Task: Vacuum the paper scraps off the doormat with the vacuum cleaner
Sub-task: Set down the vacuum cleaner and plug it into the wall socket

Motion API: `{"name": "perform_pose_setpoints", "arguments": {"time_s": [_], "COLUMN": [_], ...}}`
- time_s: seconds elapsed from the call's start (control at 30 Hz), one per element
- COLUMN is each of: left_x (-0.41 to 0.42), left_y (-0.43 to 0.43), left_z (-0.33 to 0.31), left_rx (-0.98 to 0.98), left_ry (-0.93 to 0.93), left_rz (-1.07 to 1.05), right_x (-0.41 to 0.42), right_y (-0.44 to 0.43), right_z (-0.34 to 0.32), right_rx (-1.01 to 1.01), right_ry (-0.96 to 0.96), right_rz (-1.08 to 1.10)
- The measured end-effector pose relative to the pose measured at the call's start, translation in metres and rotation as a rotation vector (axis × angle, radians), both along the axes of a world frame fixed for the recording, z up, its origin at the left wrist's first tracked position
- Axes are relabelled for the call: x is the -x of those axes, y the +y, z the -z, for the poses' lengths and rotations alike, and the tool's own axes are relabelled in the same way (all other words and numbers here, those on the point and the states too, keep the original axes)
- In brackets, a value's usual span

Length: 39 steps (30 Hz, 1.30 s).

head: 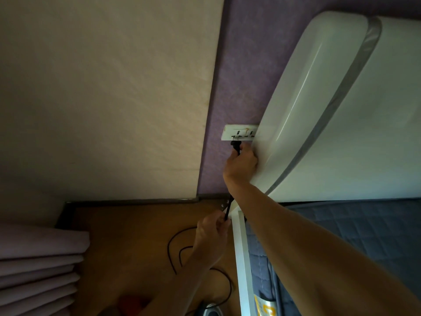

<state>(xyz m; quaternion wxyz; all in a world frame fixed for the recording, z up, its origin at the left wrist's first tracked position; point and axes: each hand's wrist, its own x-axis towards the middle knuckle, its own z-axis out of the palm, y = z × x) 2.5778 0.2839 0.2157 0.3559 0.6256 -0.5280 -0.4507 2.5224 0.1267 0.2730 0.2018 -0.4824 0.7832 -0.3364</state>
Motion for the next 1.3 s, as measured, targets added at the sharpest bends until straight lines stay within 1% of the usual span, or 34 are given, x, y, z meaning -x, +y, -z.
{"name": "perform_pose_setpoints", "arguments": {"time_s": [0.17, 0.27, 0.43, 0.57, 0.73, 1.03, 1.3], "left_x": [-0.001, -0.004, -0.007, -0.007, -0.006, 0.000, -0.001], "left_y": [-0.001, -0.001, 0.000, -0.002, -0.003, -0.012, -0.019], "left_z": [-0.002, -0.003, -0.001, -0.001, 0.001, 0.006, 0.012], "left_rx": [0.001, 0.012, 0.031, 0.018, 0.000, 0.044, 0.038], "left_ry": [-0.008, -0.012, 0.013, -0.008, 0.011, 0.006, -0.062], "left_rz": [-0.009, -0.015, -0.017, -0.011, 0.014, -0.014, -0.004], "right_x": [-0.003, -0.005, -0.004, -0.004, -0.003, 0.000, -0.001], "right_y": [-0.003, -0.004, -0.004, -0.007, -0.011, -0.025, -0.029], "right_z": [-0.002, -0.006, -0.008, -0.009, -0.003, -0.003, -0.005], "right_rx": [0.010, -0.003, -0.003, -0.021, -0.038, -0.079, -0.099], "right_ry": [-0.118, -0.150, -0.144, -0.134, -0.092, 0.094, 0.159], "right_rz": [0.082, 0.123, 0.147, 0.142, 0.107, -0.015, -0.052]}}
